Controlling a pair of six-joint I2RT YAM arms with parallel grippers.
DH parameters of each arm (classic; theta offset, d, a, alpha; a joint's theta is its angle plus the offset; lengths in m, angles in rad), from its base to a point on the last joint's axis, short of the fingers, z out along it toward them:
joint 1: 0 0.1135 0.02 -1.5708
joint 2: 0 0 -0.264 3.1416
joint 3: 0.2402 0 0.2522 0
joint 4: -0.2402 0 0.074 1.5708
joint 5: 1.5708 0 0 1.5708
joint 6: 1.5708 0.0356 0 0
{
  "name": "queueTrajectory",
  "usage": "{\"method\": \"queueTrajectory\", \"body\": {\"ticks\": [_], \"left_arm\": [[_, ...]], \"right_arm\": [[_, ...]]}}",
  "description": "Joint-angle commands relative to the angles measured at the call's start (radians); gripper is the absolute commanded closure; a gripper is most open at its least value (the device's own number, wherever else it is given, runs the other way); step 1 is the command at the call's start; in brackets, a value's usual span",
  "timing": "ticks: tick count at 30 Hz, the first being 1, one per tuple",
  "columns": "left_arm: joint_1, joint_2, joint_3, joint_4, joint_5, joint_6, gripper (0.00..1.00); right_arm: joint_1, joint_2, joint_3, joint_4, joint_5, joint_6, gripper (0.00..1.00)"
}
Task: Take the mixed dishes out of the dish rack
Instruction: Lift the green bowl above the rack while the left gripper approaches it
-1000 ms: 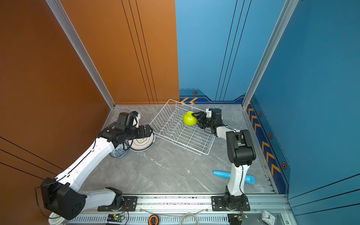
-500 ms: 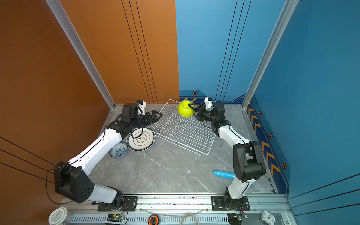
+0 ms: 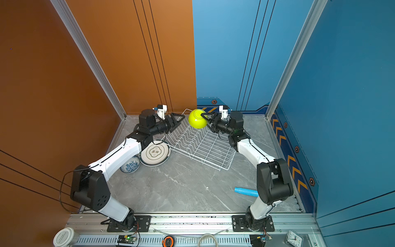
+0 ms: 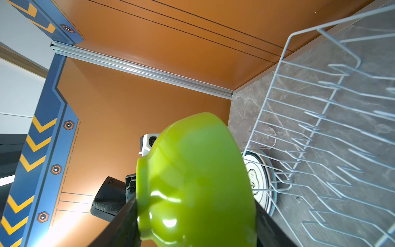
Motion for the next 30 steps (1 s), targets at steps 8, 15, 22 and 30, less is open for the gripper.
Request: {"method": "queueTrajectory", "body": {"ticks": [8, 15, 22, 30], "left_arm": [[-0.018, 0.032, 0.001, 0.239, 0.065, -0.149, 0.42], [-0.021, 0.049, 0.022, 0.321, 0.093, -0.186, 0.51], [-0.023, 0.069, 0.025, 0.413, 0.11, -0.239, 0.6], [-0.029, 0.086, 0.046, 0.492, 0.15, -0.268, 0.79]], "right_arm": [[0.015, 0.053, 0.0, 0.37, -0.034, 0.239, 0.47], [0.027, 0.061, 0.008, 0.374, -0.038, 0.24, 0.48], [0.033, 0.073, 0.014, 0.372, -0.042, 0.244, 0.48], [0.034, 0.116, 0.019, 0.44, -0.048, 0.3, 0.48]]}}
